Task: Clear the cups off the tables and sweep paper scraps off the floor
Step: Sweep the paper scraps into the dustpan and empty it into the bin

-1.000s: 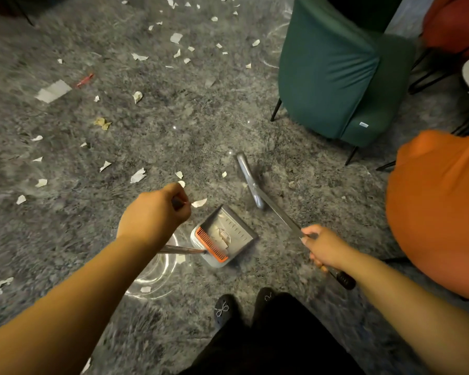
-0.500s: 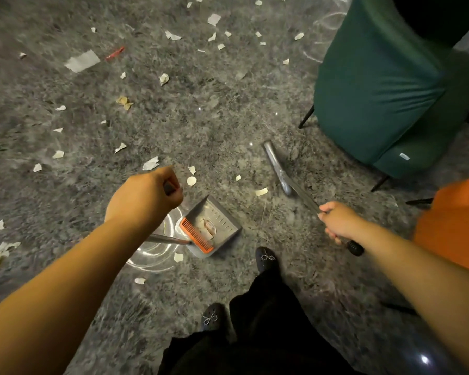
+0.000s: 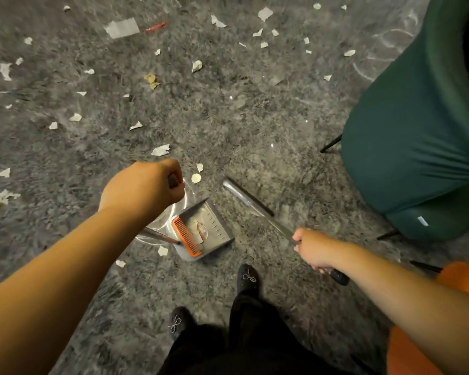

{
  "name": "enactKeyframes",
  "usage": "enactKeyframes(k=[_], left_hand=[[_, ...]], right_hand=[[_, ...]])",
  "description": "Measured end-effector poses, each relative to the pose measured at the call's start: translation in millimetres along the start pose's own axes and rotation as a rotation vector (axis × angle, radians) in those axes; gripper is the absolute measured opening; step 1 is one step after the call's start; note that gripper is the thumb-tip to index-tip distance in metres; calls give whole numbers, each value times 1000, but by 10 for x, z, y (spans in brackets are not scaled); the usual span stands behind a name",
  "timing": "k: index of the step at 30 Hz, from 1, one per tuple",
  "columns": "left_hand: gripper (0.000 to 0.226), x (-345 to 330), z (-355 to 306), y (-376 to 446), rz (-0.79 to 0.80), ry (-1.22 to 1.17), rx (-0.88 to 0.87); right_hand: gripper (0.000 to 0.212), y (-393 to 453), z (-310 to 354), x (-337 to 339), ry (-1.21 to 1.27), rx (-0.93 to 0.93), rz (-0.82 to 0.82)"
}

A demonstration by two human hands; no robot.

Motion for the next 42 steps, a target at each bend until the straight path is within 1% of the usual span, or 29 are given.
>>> enactKeyframes(k=[4, 10, 13, 18, 22, 25, 30, 35, 39, 42], left_hand=[[8, 15, -52, 73, 2, 1, 10], [8, 32, -22, 27, -28, 4, -3], [10, 2, 150, -98, -8, -18, 19], [9, -38, 562, -476, -27, -100, 86], [9, 4, 857, -834, -99, -170, 144], [11, 62, 1059, -1107, -118, -179, 171], [12, 152, 1502, -1629, -138, -197, 229], [15, 71, 2023, -2159, -105, -184, 294], [19, -62, 2422, -2469, -90, -155, 379], [17, -224, 2589, -2564, -46, -168, 390]], right_hand=[[29, -100, 51, -152, -15, 61, 55], [33, -164, 114, -232, 181, 164, 107], [32, -197, 150, -222, 190, 179, 100], [32, -260, 298, -132, 229, 188, 56], [30, -300, 531, -104, 264, 198, 10], [30, -309, 741, -109, 280, 204, -12], [34, -222, 1110, -105, 225, 211, -60], [35, -86, 1388, -212, 193, 192, -77], [31, -28, 1585, -334, 79, 154, -59], [30, 0, 1738, -472, -29, 131, -40]])
Point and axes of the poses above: each hand's wrist, its own y-axis towards the middle knuckle, its own x-axis out of the back of the hand, z = x × y, the point moved 8 cm from there along y, towards the middle knuckle, and after that the axes turned 11 degrees about z, right-handed, at the moved point
